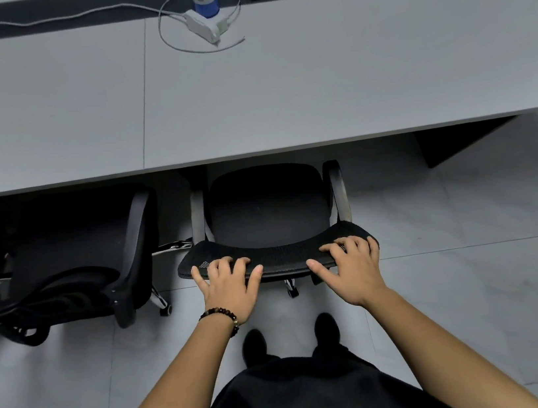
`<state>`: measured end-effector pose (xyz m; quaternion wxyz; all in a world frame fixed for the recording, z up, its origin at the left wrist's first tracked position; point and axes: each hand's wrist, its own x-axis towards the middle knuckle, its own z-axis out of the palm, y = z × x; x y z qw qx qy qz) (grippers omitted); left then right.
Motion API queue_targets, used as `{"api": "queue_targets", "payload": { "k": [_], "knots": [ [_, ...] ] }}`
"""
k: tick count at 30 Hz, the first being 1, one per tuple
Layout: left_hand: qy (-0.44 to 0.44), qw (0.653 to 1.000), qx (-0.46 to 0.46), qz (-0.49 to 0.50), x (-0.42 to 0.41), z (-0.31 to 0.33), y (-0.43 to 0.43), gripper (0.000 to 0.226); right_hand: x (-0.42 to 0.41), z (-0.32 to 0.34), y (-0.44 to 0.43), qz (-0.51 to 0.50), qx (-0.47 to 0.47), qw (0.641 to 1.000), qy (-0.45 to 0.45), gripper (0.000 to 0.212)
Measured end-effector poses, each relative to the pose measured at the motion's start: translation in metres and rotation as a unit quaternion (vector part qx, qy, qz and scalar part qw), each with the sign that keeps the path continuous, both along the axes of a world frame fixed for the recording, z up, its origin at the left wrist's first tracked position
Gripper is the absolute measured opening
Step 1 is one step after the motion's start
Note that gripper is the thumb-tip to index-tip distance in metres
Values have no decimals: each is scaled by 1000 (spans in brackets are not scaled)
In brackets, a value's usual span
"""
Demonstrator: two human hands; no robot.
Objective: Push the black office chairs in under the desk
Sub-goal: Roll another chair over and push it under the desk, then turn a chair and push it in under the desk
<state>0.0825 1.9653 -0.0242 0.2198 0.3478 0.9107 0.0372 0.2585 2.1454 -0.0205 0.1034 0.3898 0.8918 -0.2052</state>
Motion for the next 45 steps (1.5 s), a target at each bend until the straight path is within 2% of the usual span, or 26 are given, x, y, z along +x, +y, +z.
{"api": "queue_targets", "payload": {
  "k": [3, 5, 8, 10, 13, 19, 23, 27, 31, 35, 39, 42, 45],
  "knots": [
    [-44, 999, 17, 20, -5, 7, 0, 58, -1, 4, 3, -1, -32, 999, -14, 80],
    [-66, 995, 70, 32, -8, 13, -6, 46, -3, 9, 3, -11, -47, 999, 0, 72],
    [-100, 974, 193, 62, -8, 29, -28, 43, 0, 20, -8, -37, -55, 996, 64, 58],
    [-138, 958, 235, 88, -4, 39, -48, 44, 7, 29, -26, -66, -60, 990, 111, 54],
    [-185, 946, 244, 109, 5, 41, -79, 46, 28, 38, -62, -158, -103, 969, 159, 56],
    [-309, 928, 192, 83, 24, 19, -113, 41, 88, 20, -151, -340, -150, 915, 159, 47],
    [-343, 926, 156, 17, 42, 21, -103, 36, 128, 25, -205, -433, -166, 870, 167, 45],
    [-354, 916, 176, -72, 77, 44, -75, 34, 178, 47, -237, -519, -115, 814, 234, 48],
    [-364, 890, 209, -180, 145, 79, -55, 36, 244, 74, -272, -583, -45, 752, 303, 49],
    [-373, 856, 215, -286, 243, 107, -68, 43, 327, 81, -341, -641, 1, 681, 355, 50],
    [-370, 831, 198, -365, 366, 107, -121, 44, 431, 68, -435, -684, 28, 624, 377, 59],
    [-378, 805, 179, -420, 467, 105, -169, 45, 512, 68, -505, -730, 54, 570, 373, 68],
    [-396, 772, 152, -474, 558, 110, -210, 47, 583, 81, -566, -769, 82, 523, 359, 67]
  ]
}}
